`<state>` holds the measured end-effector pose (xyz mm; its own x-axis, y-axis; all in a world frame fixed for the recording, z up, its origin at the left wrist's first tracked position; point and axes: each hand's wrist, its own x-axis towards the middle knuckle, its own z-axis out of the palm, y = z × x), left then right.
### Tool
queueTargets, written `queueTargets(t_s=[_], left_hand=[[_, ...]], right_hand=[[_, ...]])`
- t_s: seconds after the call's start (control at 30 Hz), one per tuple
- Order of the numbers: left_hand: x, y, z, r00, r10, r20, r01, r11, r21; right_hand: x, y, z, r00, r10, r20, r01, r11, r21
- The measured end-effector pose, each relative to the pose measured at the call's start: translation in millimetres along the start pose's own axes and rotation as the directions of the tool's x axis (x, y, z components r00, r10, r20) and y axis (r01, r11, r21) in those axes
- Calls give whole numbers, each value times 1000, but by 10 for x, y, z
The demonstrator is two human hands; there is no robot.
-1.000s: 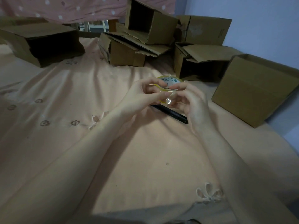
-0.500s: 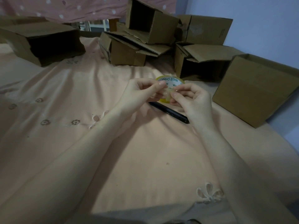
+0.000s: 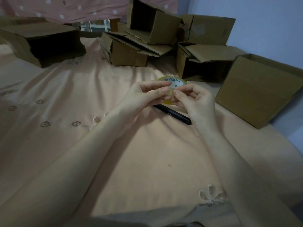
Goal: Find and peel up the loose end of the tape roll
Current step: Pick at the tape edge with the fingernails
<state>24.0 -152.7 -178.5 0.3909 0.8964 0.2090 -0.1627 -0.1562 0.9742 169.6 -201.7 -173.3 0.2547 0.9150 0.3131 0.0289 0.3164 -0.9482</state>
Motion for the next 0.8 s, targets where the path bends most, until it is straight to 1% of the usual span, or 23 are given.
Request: queueTargets(t_s=[0.1,0.27,0.4,0.5,0.6,0.73,0.8], left_hand=[[-5,-2,17,1000,14,-9,-13,1000,25],[3,5,47,994,111,-22,-108,988,111],[48,-3,39,979,177,-104,-144,952,270],[73,-24,20,959,245,-143,-188,926,326],[65,-25,23,943,303,-136,-235,898,372],[16,-11,73,922,378,-79,-304,837,455],[7,-14,90,917,394,-51,-328,823,463]], right_hand=[[-2,21,9,999,4,51,-3,1000,-20],[10,44,18,996,29,84,-27,999,-24],[25,20,5,981,128,145,-144,984,109],[24,22,-2,972,121,201,-152,977,147],[30,27,-16,977,123,177,-149,979,142],[35,39,-28,980,149,134,-164,980,112],[39,55,-29,982,149,113,-160,982,96]])
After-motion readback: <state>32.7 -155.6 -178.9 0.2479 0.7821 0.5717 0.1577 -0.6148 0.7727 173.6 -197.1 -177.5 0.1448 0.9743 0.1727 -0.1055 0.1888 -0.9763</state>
